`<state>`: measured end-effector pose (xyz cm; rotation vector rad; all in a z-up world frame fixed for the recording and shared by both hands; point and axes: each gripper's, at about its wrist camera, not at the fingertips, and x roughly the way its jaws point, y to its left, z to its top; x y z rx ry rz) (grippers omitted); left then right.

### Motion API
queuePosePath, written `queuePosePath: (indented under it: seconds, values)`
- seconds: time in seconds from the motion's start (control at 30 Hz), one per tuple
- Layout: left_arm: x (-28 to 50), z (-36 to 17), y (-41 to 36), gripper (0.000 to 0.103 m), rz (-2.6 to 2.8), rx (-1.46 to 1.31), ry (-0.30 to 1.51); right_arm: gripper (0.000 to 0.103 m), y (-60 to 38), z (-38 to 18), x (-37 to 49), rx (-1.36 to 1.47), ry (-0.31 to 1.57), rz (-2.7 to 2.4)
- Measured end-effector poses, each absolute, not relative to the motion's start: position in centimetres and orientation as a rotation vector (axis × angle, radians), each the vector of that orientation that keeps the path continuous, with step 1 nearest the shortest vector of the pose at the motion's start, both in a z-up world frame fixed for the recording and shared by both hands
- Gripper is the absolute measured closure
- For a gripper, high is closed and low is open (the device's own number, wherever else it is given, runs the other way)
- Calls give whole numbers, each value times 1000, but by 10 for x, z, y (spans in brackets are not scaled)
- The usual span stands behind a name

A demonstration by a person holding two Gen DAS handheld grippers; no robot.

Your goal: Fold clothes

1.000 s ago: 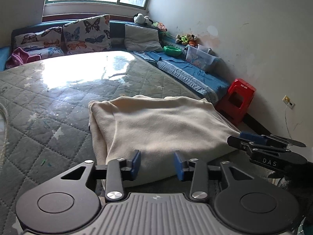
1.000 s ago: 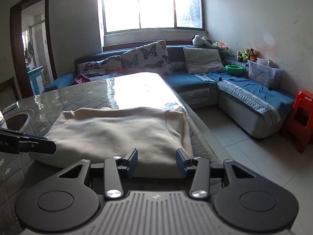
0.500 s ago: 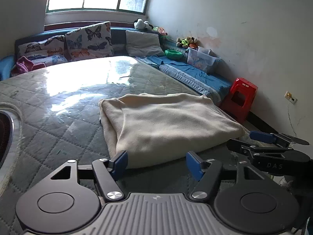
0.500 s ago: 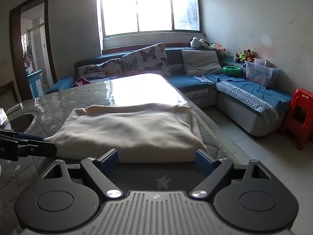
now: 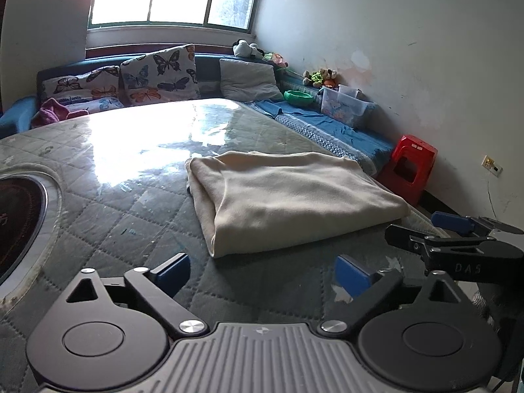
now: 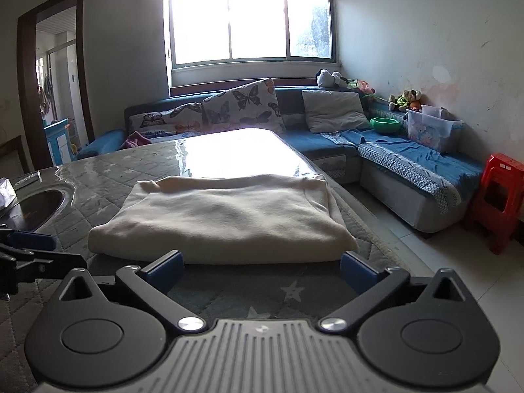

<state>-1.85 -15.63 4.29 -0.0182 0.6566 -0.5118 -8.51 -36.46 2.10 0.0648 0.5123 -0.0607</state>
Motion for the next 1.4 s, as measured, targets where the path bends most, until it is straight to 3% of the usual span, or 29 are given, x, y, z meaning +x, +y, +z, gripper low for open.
queuePosePath:
  seconds: [1.4]
  values:
    - [-62, 37, -148, 0, -454, -10, 675, 0, -339, 15, -126, 77, 508, -55]
